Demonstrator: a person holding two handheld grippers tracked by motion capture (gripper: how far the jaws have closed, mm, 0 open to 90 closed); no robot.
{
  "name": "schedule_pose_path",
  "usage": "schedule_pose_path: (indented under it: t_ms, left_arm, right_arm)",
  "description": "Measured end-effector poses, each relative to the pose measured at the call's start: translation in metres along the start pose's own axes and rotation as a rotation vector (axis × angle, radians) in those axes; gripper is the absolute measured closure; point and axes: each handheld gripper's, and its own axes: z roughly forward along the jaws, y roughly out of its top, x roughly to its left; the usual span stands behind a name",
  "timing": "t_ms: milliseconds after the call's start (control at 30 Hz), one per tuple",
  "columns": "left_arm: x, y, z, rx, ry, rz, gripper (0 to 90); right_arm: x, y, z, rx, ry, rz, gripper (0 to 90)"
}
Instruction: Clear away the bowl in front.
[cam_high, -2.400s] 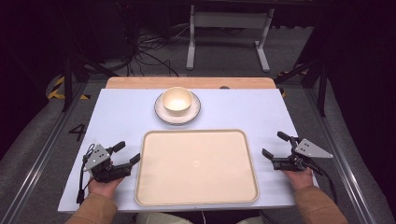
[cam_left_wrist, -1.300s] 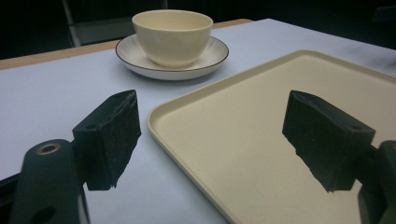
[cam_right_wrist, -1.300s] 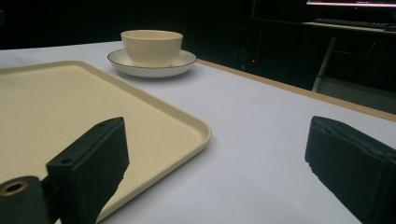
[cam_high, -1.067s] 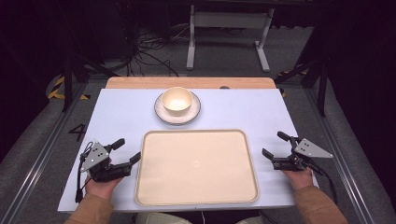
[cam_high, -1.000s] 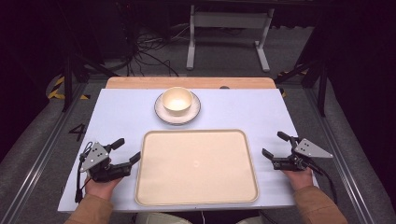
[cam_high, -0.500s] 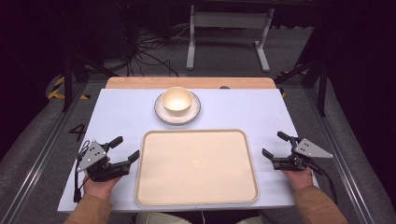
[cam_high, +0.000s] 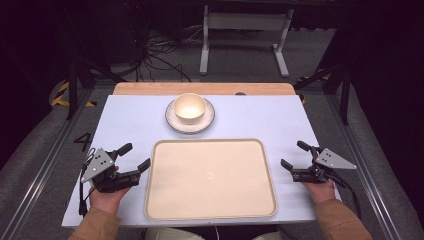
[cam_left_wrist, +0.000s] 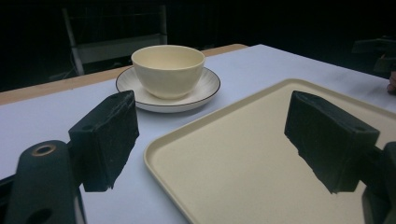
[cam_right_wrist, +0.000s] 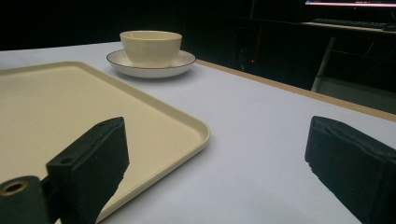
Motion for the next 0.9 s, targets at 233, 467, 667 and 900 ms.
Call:
schedule_pose_path:
  t_ms: [233, 467, 667, 900]
  left_arm:
    - [0.001, 0.012, 0.003, 0.005, 0.010, -0.008, 20.2]
    - [0.007, 0.026, 0.016, 0.026, 0.010, -0.007, 18.6]
    - [0.011, 0.031, 0.024, 0.030, 0.008, -0.012, 18.4]
    - [0.014, 0.038, 0.035, 0.033, 0.003, -0.026, 18.2]
  right_arm:
    - [0.000, 0.000, 0.000, -0.001, -0.001, 0.000, 6.3]
    - [0.000, 0.000, 0.000, -0.003, 0.001, 0.002, 6.3]
    - [0.000, 0.000, 0.000, -0.003, 0.002, 0.002, 6.3]
    - [0.000, 0.000, 0.000, -0.003, 0.002, 0.001, 6.4]
